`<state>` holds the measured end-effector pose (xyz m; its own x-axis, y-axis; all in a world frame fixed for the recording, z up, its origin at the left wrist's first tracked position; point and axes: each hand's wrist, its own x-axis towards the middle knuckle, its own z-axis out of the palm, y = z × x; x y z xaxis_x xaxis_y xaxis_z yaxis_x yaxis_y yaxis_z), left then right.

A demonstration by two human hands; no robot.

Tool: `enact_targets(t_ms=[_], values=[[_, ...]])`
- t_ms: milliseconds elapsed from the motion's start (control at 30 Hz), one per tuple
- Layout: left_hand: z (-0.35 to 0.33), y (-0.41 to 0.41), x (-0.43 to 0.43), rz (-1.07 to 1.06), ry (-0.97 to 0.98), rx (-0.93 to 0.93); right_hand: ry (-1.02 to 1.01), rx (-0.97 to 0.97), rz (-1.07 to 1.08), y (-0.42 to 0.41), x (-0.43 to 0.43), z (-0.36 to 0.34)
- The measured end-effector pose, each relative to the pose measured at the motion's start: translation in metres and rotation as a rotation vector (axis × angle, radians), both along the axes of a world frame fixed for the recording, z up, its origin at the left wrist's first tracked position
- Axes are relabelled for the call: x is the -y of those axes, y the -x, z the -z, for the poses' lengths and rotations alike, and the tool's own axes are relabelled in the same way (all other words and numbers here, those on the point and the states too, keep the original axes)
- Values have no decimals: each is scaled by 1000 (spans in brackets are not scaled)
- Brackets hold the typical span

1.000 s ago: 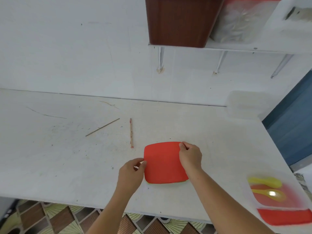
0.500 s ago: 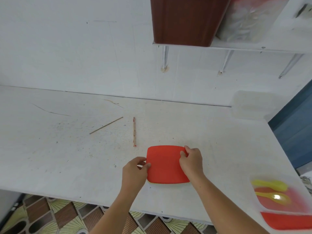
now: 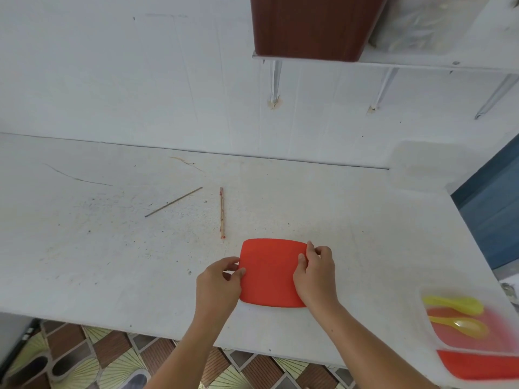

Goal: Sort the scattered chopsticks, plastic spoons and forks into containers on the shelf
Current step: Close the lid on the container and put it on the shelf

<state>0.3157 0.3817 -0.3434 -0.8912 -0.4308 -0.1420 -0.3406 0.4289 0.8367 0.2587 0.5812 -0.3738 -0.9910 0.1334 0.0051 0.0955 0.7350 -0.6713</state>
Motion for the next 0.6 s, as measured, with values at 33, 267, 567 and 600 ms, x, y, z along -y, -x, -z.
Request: enact_targets(t_ms=[33,267,567,600], values=[[0,-1,0,3,-4,3,-2,2,1,-1,0,1],[4,-3,0,-5,-60,7,-63,-11,-7,-7,3,2],[13,12,0,148,-49,73,-228,73,-54,-5,2,5],[13,17,3,235,5,111,-262,83,-64,-5,3,3]])
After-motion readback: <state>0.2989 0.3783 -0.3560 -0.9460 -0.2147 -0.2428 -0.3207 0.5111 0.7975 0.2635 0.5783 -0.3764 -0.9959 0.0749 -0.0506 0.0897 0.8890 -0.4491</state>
